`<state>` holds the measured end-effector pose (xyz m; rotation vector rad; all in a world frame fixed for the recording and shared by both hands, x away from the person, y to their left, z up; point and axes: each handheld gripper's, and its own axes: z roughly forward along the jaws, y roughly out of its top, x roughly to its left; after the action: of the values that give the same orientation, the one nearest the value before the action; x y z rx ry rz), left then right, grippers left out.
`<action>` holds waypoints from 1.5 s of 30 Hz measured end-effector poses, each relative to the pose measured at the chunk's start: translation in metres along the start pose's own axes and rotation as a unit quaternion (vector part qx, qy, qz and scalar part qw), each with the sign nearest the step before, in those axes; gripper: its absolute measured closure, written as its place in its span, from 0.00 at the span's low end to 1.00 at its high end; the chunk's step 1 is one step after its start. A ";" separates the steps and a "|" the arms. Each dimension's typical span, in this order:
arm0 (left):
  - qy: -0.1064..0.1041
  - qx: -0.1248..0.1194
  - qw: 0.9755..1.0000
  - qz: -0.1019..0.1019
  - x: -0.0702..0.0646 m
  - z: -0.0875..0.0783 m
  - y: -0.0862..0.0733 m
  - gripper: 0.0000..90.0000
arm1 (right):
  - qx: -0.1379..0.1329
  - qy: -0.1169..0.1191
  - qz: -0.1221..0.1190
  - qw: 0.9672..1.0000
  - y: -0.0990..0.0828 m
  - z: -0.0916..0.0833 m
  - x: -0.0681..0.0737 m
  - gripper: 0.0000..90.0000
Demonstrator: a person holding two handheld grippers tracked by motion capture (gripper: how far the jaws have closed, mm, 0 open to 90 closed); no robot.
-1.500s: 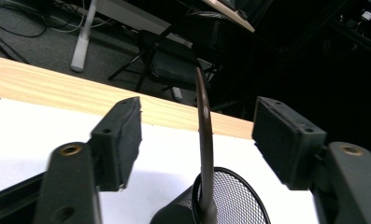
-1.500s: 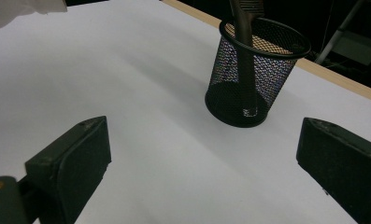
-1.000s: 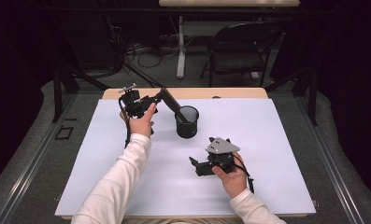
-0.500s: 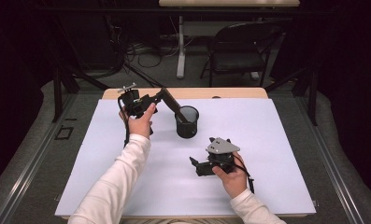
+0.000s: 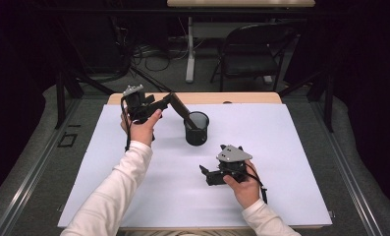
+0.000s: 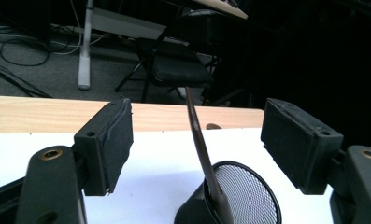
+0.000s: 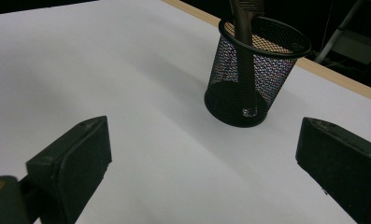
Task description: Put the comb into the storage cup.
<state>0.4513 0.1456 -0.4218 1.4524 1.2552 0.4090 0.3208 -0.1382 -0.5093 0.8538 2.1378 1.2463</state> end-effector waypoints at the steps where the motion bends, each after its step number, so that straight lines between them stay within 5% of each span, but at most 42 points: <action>1: 0.002 0.003 1.000 0.005 0.000 -0.001 0.001 0.29 | 0.000 0.000 0.000 1.000 0.000 0.000 0.000 0.03; 13: 0.004 0.019 0.999 0.046 0.001 -0.011 0.004 0.26 | 0.000 -0.001 -0.001 1.000 0.000 0.000 0.001 0.04; 29: -0.025 0.044 0.997 0.059 0.001 -0.020 0.002 0.18 | 0.001 -0.004 0.001 1.000 -0.001 -0.001 -0.001 0.04; 45: -0.068 0.060 0.988 0.122 -0.013 -0.031 0.000 0.18 | 0.000 -0.011 0.005 1.000 -0.002 -0.003 -0.004 0.04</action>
<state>0.4214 0.1504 -0.4073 1.7154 1.0111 0.3961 0.3208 -0.1432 -0.5092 0.8749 2.1181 1.2362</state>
